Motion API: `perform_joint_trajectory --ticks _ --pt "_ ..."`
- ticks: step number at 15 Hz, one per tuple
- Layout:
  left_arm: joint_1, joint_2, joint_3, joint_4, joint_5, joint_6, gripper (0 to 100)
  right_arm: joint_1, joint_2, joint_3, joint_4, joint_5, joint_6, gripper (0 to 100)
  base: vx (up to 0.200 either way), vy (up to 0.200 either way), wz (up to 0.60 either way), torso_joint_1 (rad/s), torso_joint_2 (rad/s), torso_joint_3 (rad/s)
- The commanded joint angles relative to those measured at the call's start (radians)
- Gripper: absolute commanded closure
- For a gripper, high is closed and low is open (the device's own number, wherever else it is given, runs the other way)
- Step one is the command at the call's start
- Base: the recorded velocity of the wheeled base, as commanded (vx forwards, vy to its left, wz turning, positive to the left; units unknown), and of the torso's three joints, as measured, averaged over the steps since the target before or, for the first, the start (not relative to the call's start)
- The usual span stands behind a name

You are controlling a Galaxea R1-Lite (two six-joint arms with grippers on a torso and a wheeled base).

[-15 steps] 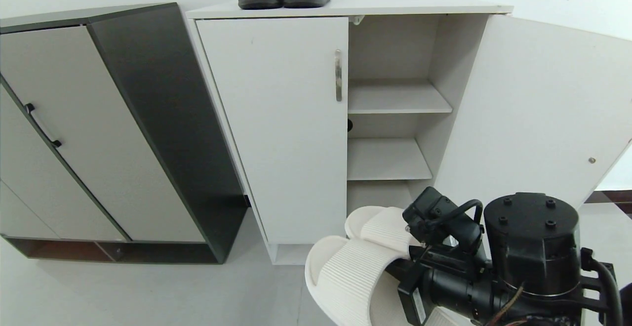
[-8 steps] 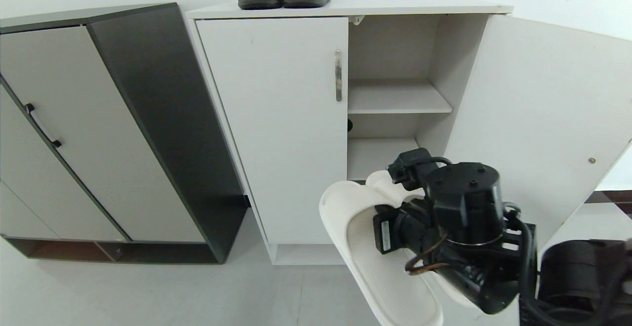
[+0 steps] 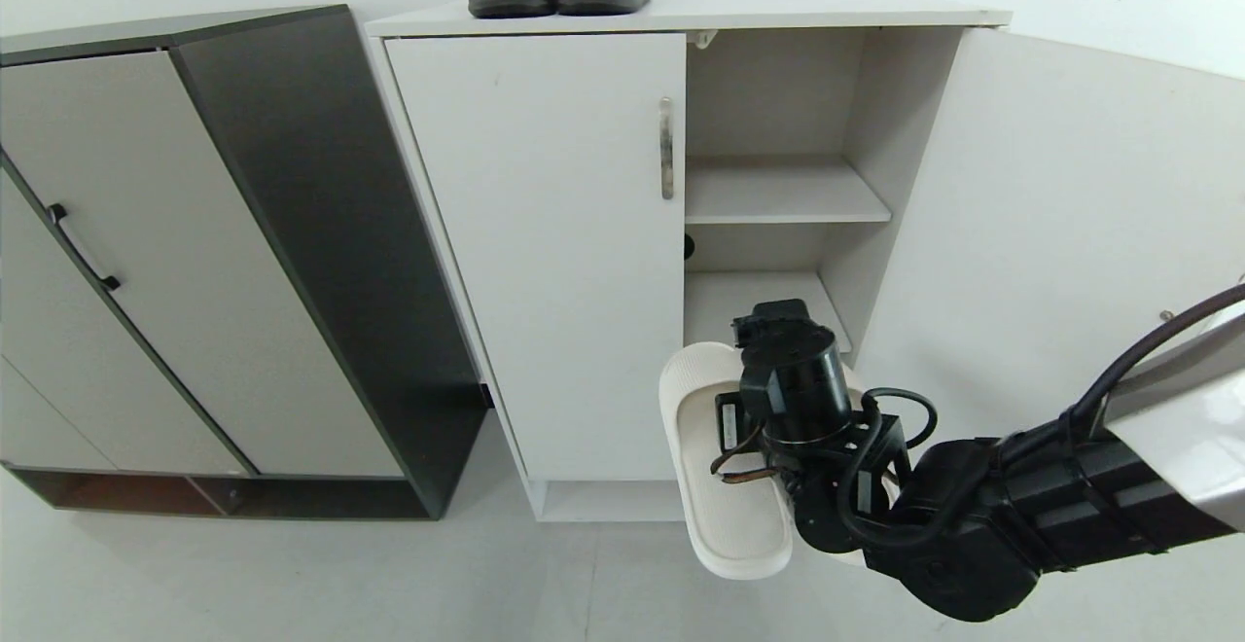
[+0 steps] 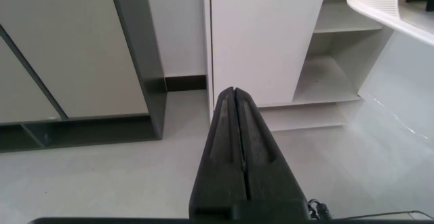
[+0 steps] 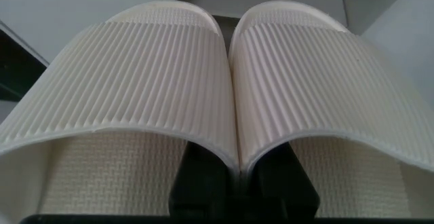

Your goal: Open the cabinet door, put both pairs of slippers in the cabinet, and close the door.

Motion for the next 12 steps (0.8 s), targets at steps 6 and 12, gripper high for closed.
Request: perform_joint_trajectory --ticks 6,12 --pt "0.000 0.003 0.000 0.000 0.001 0.001 100 -0.007 0.011 -0.005 -0.001 -0.002 0.001 100 0.000 -0.167 0.00 0.003 0.00 0.004" --pt "0.000 0.003 0.000 0.000 0.002 -0.001 100 -0.021 0.031 -0.019 -0.007 0.000 0.012 100 0.000 -0.033 0.00 0.000 0.00 0.000"
